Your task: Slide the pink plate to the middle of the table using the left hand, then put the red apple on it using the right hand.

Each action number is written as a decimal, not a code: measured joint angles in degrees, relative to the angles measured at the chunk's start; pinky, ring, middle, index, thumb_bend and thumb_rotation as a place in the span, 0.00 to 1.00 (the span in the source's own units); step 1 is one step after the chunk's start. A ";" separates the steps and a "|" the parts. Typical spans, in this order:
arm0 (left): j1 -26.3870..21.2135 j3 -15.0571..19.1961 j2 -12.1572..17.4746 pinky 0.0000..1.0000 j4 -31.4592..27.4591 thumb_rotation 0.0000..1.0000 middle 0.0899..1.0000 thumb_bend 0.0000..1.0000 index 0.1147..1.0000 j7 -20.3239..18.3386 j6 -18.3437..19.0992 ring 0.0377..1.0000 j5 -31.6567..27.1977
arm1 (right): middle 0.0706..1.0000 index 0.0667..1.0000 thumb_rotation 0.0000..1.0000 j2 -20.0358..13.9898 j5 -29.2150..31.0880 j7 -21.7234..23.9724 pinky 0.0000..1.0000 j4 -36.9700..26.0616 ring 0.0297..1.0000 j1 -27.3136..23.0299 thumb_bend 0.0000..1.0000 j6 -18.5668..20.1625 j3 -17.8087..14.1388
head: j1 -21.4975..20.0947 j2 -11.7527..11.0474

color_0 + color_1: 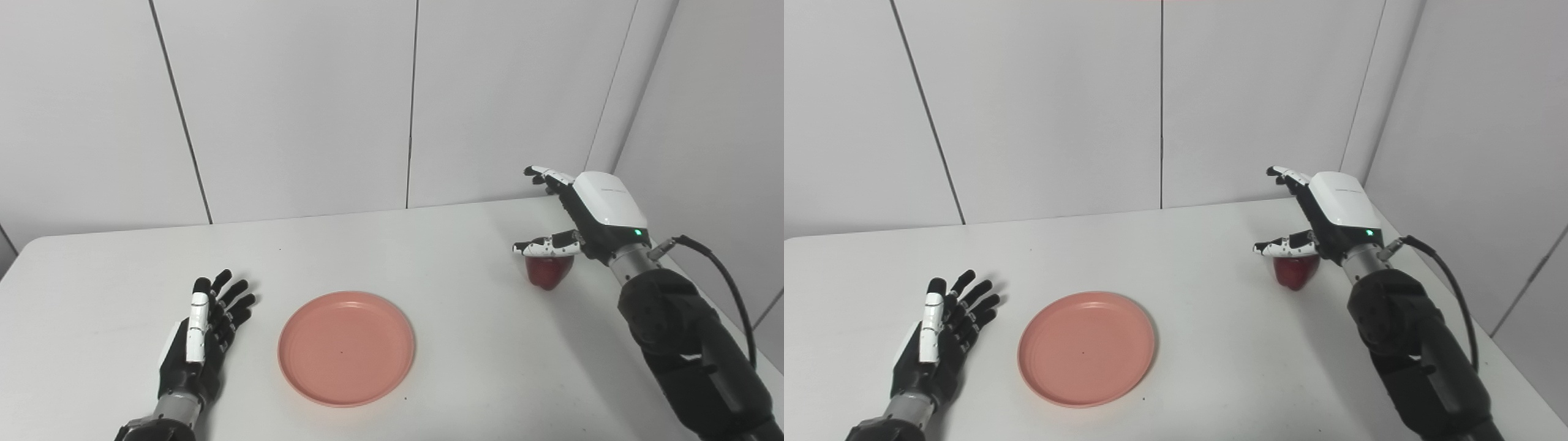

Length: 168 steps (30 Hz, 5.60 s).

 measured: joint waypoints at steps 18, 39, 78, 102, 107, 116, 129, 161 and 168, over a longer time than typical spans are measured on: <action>0.01 -0.11 0.12 0.90 -0.03 1.00 0.89 0.66 0.91 -1.20 0.27 0.86 0.00 | 0.79 0.79 0.45 -1.74 -3.46 -1.11 0.64 12.10 0.78 -0.77 1.00 -0.21 2.28 | 0.79 -0.09; 0.02 -0.63 0.10 0.87 -0.32 1.00 0.88 0.66 0.91 -1.20 0.66 0.84 0.06 | 0.78 0.78 0.45 -1.74 2.76 -1.85 0.57 16.84 0.75 -0.86 1.00 -0.76 3.51 | 1.67 0.00; 0.41 -2.03 -0.12 0.83 -1.49 1.00 0.88 0.64 0.89 0.33 1.42 0.83 0.12 | 0.70 0.74 0.44 -2.14 4.50 -1.30 0.53 20.27 0.64 -0.85 0.96 -1.70 4.92 | 3.16 0.09; 0.53 -2.22 -0.11 0.81 -1.78 1.00 0.87 0.62 0.88 0.44 1.51 0.83 0.14 | 0.44 0.64 0.16 -1.94 8.93 -4.87 0.32 22.17 0.37 -0.19 0.66 -6.51 4.61 | 3.43 -0.88; 0.54 -2.25 -0.11 0.81 -1.78 0.99 0.86 0.62 0.87 0.45 1.51 0.82 0.15 | 0.32 0.50 0.13 -1.91 9.17 -5.88 0.21 22.33 0.25 -0.16 0.55 -7.57 4.61 | 3.69 -0.97; 0.55 -2.34 -0.12 0.83 -1.78 0.98 0.87 0.63 0.88 0.57 1.51 0.83 0.17 | 0.28 0.45 0.12 -1.71 9.40 -6.96 0.18 22.03 0.22 0.23 0.51 -8.18 4.61 | 3.96 -0.97; 0.56 -2.74 -0.15 0.80 -1.76 0.98 0.86 0.63 0.87 0.70 1.51 0.82 0.35 | 0.43 0.45 0.00 0.15 13.38 -7.22 0.17 17.50 0.21 0.60 0.52 -10.23 2.91 | 5.10 -1.05; -0.58 -3.38 -2.24 0.76 -1.53 0.98 0.84 0.67 0.84 4.15 2.69 0.79 1.84 | 0.43 0.45 0.00 12.63 12.38 4.26 0.20 -0.02 0.23 -5.90 0.53 -8.58 8.31 | 15.20 1.76; -0.82 -3.43 -3.06 0.74 -1.48 0.95 0.83 0.67 0.83 5.08 3.00 0.79 2.08 | 0.43 0.45 0.00 16.06 10.63 4.26 0.20 0.36 0.25 -6.76 0.52 -8.58 10.04 | 18.36 2.28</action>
